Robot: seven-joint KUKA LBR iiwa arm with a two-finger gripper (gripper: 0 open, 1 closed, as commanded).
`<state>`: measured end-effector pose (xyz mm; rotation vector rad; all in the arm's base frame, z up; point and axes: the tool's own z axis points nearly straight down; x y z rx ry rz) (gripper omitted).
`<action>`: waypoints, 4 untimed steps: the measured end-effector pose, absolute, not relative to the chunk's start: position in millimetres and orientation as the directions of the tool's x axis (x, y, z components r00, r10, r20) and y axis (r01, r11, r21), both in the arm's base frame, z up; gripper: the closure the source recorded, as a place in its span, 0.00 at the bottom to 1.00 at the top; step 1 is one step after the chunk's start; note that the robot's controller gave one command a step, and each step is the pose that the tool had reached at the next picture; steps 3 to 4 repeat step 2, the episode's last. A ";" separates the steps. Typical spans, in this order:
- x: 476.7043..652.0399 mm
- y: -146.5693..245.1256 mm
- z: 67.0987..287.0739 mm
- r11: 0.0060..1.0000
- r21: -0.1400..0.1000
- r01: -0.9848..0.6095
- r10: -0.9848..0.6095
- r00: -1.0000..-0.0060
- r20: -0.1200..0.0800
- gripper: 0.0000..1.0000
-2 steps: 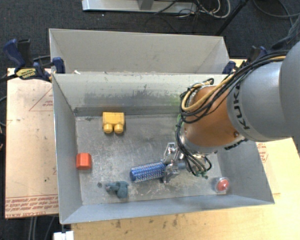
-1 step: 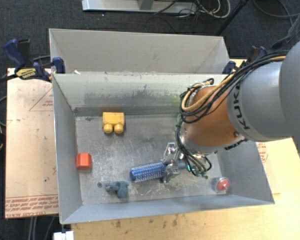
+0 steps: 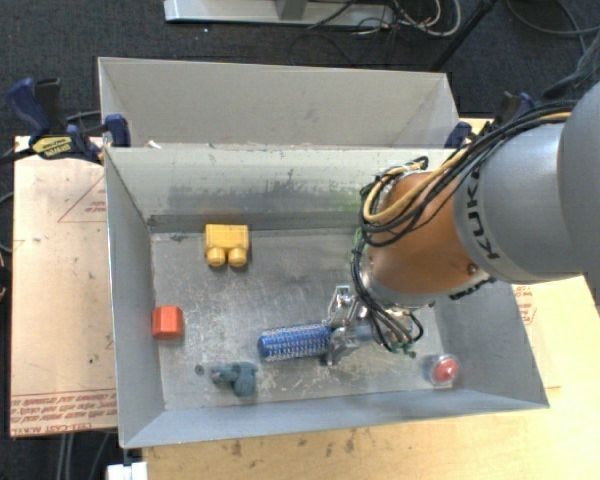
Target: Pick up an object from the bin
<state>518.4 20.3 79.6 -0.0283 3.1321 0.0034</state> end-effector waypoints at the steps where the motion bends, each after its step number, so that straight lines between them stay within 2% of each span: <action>1: 523.0 14.1 197.0 1.000 0.001 -0.003 -0.003 -1.000 -0.009 1.00; 2: 499.8 -26.5 250.7 0.980 -0.002 -0.198 -0.198 -0.980 -0.004 1.00; 4: 499.8 -26.5 250.7 0.980 -0.002 -0.198 -0.198 -0.980 -0.004 1.00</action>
Offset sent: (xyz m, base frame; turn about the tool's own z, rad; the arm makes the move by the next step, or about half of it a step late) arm 0.0026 -0.0068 0.1136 0.0144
